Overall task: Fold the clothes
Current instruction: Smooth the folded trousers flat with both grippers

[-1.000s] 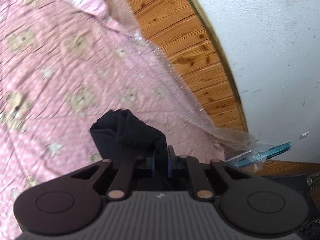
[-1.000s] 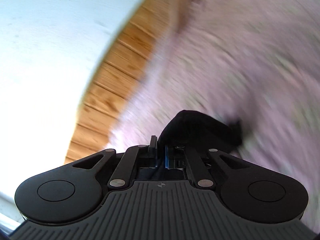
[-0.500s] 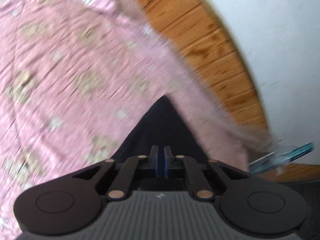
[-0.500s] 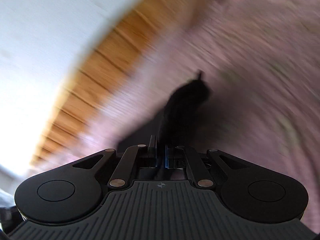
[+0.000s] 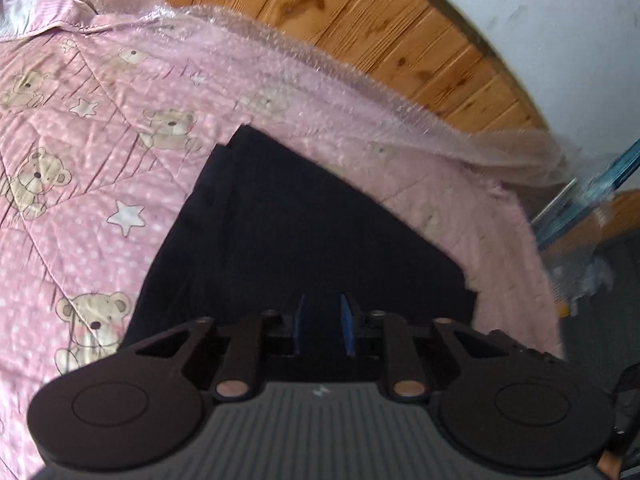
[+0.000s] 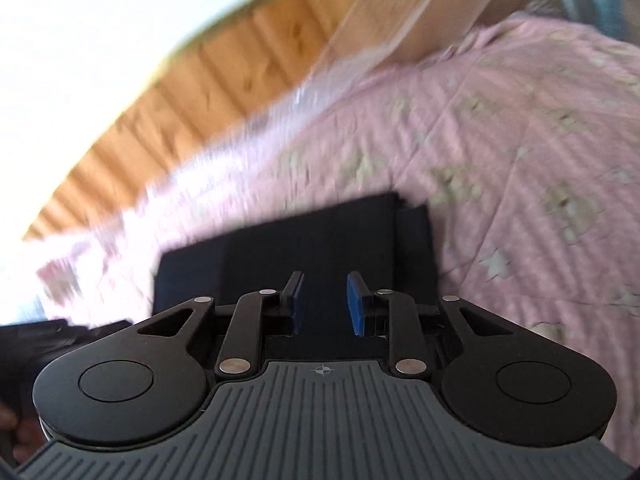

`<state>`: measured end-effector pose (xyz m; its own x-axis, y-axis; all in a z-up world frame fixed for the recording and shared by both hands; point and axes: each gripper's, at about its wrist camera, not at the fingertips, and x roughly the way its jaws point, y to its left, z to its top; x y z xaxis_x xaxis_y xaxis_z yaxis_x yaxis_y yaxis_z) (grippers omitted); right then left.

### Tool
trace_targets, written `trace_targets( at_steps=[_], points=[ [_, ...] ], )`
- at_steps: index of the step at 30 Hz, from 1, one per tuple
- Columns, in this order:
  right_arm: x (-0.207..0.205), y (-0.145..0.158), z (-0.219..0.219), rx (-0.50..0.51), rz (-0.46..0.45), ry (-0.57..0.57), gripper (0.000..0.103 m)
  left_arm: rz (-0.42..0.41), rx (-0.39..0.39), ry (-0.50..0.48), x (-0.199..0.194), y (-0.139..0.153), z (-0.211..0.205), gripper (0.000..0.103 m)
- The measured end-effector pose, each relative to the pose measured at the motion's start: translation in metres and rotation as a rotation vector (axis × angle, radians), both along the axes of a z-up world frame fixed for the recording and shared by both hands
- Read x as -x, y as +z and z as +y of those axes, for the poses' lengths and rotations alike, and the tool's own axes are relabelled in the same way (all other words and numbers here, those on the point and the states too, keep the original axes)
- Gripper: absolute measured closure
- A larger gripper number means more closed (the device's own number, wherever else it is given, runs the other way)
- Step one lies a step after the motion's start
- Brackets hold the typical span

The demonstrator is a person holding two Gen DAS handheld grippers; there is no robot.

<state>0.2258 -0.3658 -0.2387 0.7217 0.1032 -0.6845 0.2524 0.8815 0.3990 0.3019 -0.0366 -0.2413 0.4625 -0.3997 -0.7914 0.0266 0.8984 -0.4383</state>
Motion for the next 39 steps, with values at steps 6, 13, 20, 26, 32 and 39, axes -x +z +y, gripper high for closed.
trace_targets(
  at_steps=[6, 13, 20, 26, 32, 39],
  points=[
    [0.018, -0.028, 0.003, 0.022, 0.151, 0.052, 0.075, -0.025, -0.164, -0.001, 0.003, 0.009, 0.002, 0.066],
    [-0.022, 0.012, 0.023, 0.147, 0.034, 0.163, 0.049, -0.012, -0.307, -0.032, -0.006, 0.025, -0.034, 0.050],
    [-0.087, -0.017, 0.034, 0.247, 0.122, 0.277, 0.047, 0.045, -0.408, -0.051, -0.017, 0.005, -0.048, 0.046],
    [-0.073, -0.017, 0.024, 0.240, 0.128, 0.288, 0.047, 0.056, -0.396, -0.033, -0.019, 0.005, -0.044, 0.044],
    [-0.027, -0.038, 0.035, 0.212, 0.145, 0.303, 0.042, 0.050, -0.415, -0.039, -0.019, 0.003, -0.048, 0.042],
    [0.001, -0.008, 0.033, 0.250, 0.148, 0.206, 0.032, 0.016, -0.434, -0.073, -0.007, 0.016, -0.050, 0.038]
  ],
)
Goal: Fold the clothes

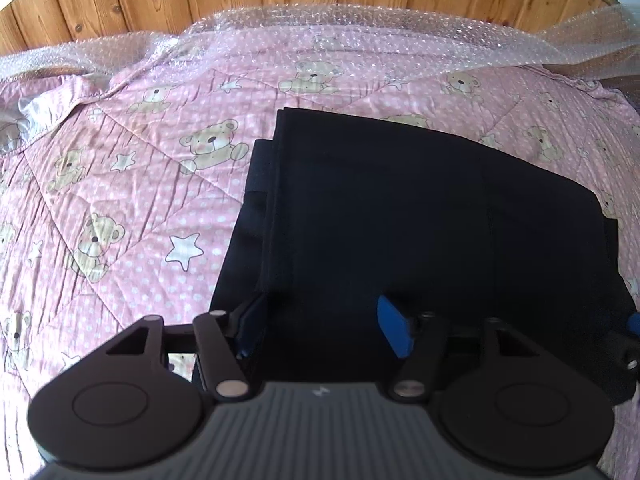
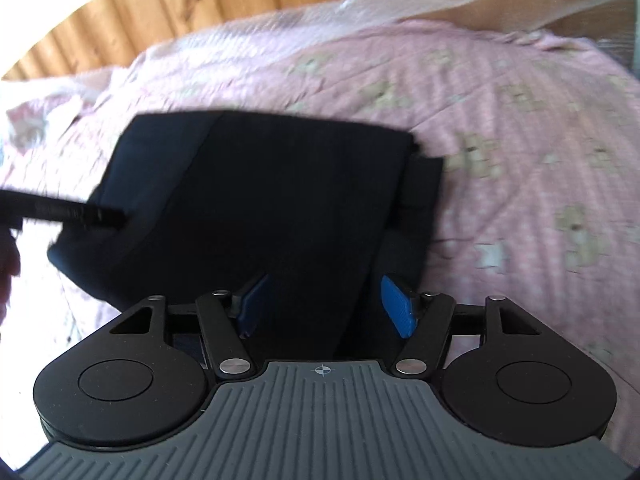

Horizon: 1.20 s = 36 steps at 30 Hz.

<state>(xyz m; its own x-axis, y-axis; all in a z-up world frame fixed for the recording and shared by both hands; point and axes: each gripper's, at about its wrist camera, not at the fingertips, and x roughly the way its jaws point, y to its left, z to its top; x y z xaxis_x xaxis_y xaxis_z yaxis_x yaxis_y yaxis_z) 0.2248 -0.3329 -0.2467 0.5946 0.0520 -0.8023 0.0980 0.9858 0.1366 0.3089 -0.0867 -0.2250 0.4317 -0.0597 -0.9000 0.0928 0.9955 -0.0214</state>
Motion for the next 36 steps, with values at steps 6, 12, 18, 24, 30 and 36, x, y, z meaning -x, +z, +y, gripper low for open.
trace_targets(
  at_steps=[6, 12, 18, 24, 30, 36],
  points=[
    [0.038, 0.034, 0.007, -0.001, -0.034, -0.133, 0.011, -0.078, 0.057, -0.053, 0.041, 0.043, 0.001, 0.000],
    [0.062, 0.054, 0.038, 0.024, -0.031, -0.192, 0.010, -0.128, 0.104, -0.086, 0.085, 0.077, 0.005, 0.000],
    [0.087, 0.079, 0.070, 0.076, -0.057, -0.222, 0.006, -0.170, 0.113, -0.098, 0.125, 0.099, 0.019, 0.000],
    [0.118, 0.098, 0.090, 0.110, -0.079, -0.234, 0.003, -0.191, 0.093, -0.120, 0.151, 0.117, 0.028, 0.000],
    [0.140, 0.112, 0.105, 0.123, -0.107, -0.232, 0.003, -0.209, 0.104, -0.128, 0.176, 0.131, 0.033, 0.000],
    [0.155, 0.119, 0.111, 0.140, -0.119, -0.224, 0.003, -0.218, 0.098, -0.111, 0.196, 0.135, 0.039, 0.000]
  ],
)
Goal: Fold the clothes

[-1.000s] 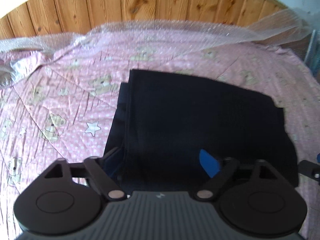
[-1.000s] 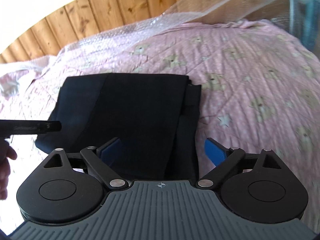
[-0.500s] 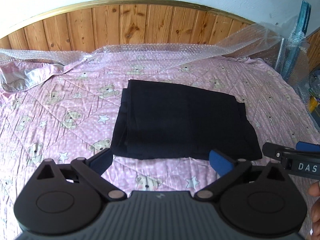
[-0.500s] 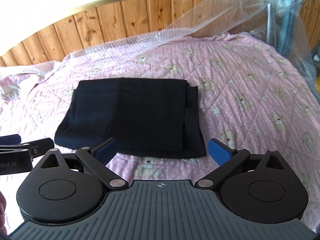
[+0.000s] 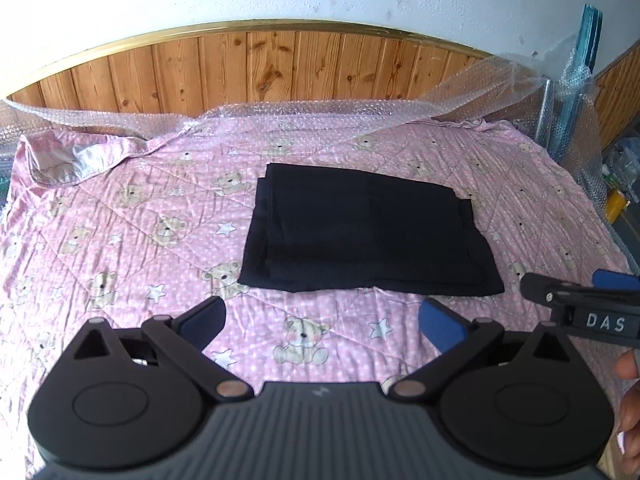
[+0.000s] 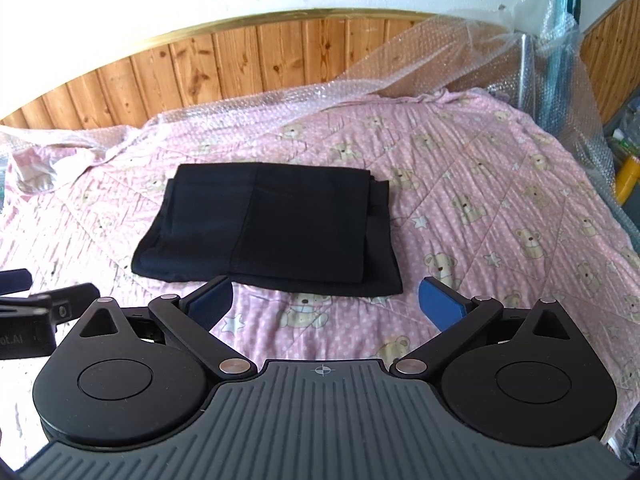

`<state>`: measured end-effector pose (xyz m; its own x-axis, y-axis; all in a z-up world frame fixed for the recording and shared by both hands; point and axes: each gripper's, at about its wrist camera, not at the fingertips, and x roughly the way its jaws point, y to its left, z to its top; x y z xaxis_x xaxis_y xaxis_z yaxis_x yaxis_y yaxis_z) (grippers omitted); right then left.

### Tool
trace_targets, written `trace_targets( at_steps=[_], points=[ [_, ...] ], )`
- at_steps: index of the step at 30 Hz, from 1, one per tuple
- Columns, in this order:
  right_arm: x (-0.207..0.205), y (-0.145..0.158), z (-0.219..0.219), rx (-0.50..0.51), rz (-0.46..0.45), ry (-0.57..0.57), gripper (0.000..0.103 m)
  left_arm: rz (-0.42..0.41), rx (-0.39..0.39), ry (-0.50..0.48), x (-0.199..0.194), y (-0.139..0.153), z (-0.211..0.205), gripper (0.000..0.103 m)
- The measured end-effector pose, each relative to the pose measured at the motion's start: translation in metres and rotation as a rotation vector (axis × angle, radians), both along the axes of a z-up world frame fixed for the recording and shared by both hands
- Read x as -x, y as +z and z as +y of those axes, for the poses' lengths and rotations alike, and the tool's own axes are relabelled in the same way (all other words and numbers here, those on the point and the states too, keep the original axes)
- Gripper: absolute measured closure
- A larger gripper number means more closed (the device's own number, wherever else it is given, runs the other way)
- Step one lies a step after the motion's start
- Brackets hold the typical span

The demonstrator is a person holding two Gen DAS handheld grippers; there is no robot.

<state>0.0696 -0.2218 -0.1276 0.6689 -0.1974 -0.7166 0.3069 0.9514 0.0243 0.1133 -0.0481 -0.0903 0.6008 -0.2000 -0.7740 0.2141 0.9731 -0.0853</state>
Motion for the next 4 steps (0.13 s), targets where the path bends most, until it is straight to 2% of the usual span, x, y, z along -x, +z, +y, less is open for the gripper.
trace_targets(
  at_steps=[4],
  points=[
    [0.0058, 0.0027, 0.0024, 0.005, -0.005, 0.011, 0.003, -0.001, -0.012, 0.000, 0.0076, 0.0008, 0.0014, 0.000]
  ],
)
